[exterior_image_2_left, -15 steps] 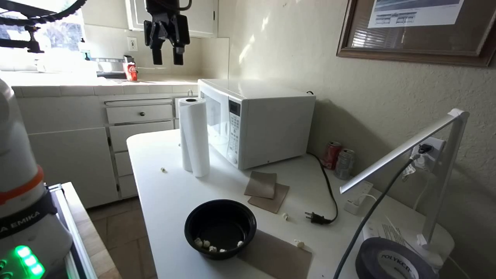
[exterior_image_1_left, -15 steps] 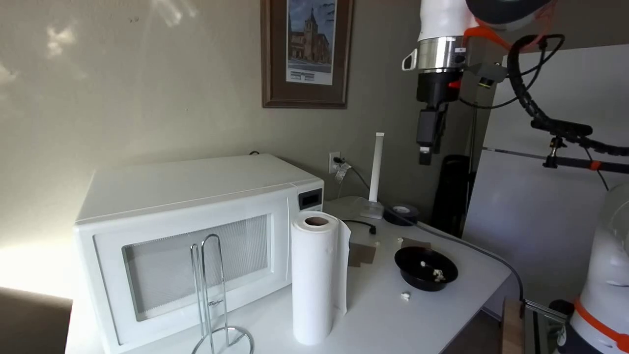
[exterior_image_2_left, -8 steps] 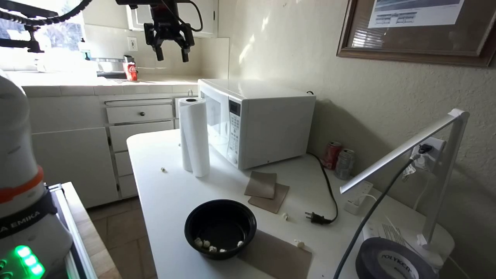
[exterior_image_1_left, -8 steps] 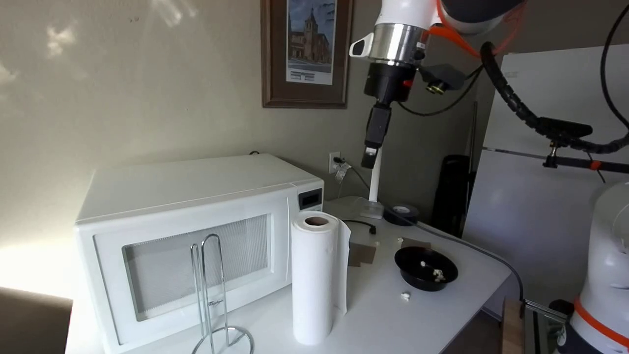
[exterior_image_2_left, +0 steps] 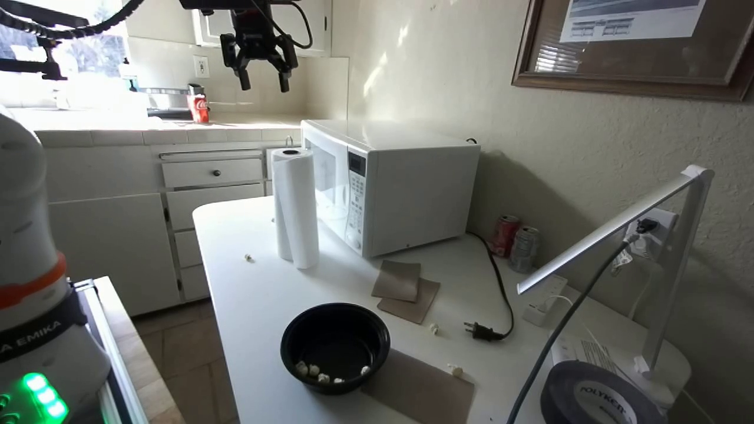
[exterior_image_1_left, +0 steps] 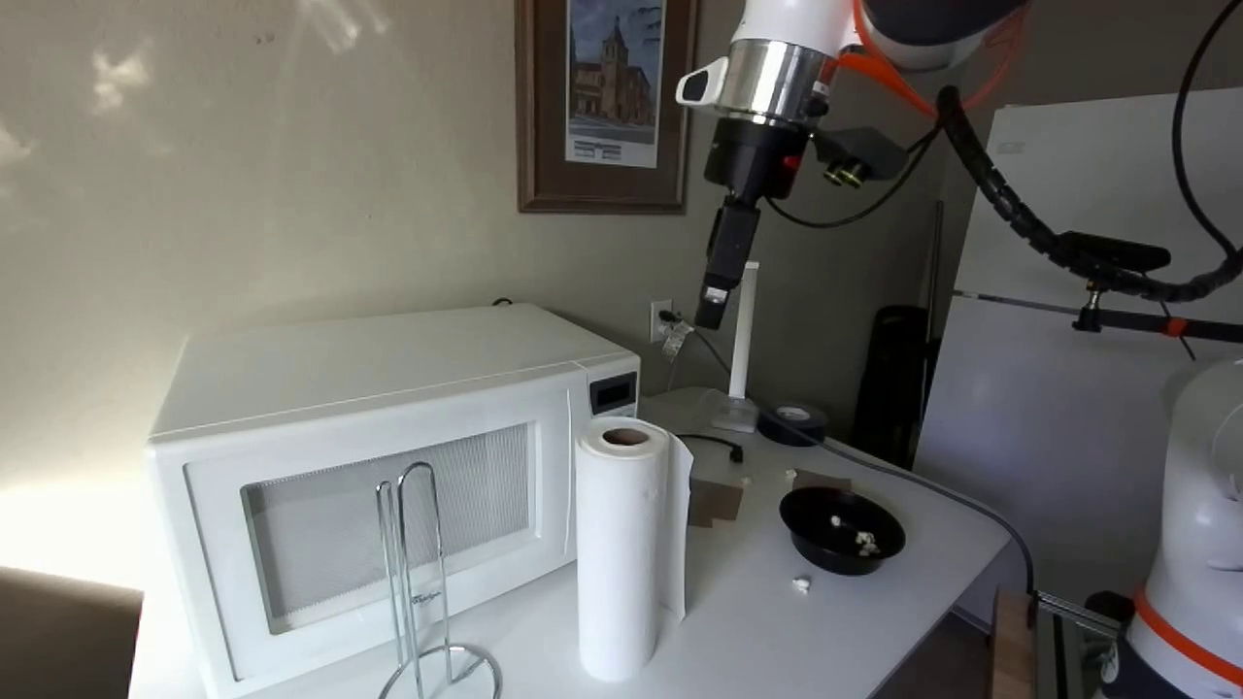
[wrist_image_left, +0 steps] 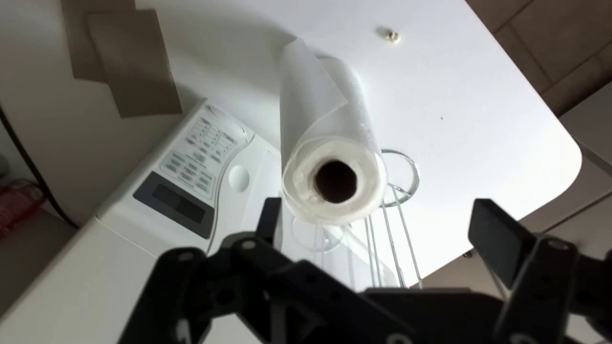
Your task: Pick up the silver kitchen paper stand and move it a little forward on the kitchen counter, pick up the white kitchen paper and put it on the silver kitchen paper stand
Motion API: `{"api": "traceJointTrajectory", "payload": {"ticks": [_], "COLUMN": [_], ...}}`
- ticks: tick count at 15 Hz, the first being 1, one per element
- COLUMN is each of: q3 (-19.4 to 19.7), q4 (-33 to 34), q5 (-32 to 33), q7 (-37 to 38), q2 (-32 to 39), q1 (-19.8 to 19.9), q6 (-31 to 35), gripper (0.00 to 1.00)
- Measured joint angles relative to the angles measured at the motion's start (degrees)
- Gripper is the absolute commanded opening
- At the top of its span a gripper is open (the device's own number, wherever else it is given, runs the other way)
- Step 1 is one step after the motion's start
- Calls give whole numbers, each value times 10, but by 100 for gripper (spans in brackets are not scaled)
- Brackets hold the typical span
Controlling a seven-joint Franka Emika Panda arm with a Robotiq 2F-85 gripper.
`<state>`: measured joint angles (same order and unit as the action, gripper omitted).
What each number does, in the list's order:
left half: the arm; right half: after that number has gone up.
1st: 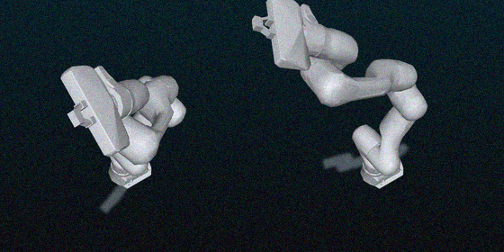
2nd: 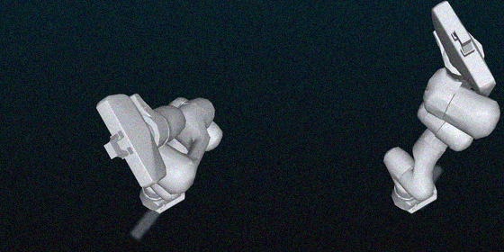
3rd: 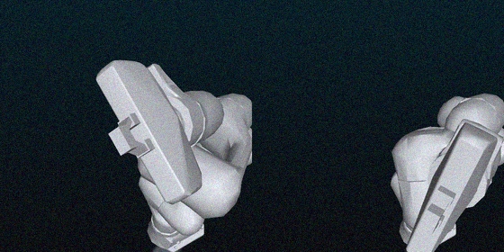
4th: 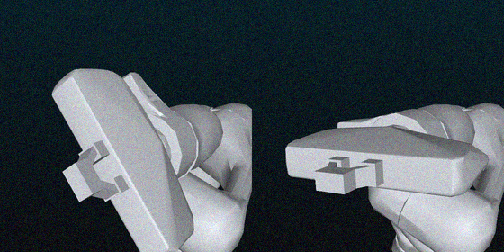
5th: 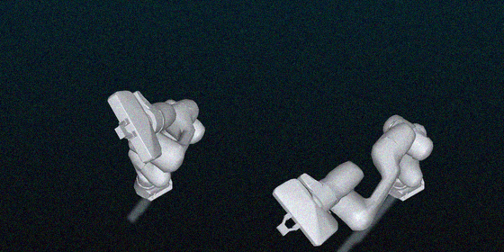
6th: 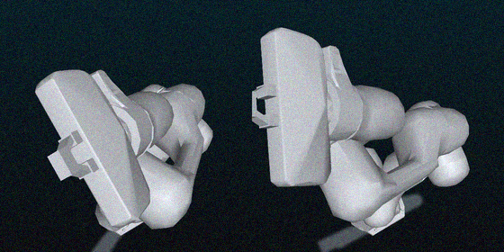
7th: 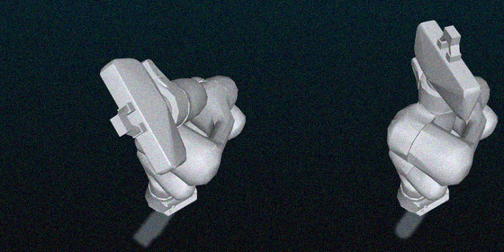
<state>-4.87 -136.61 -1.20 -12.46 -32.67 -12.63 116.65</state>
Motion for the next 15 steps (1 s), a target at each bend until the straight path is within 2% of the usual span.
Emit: {"api": "traceJointTrajectory", "payload": {"ticks": [4, 7, 10, 13, 15], "q3": [0, 8, 18, 19, 17], "q4": [0, 3, 22, 50, 65], "q5": [-44, -96, -144, -166, -171], "q7": [-82, -167, -260, -330, -351], "q2": [51, 103, 149, 193, 215], "q1": [-46, -82, -102, -99, -93], "q6": [107, 158, 163, 163, 163], "gripper": [100, 100, 100, 100, 100]}}
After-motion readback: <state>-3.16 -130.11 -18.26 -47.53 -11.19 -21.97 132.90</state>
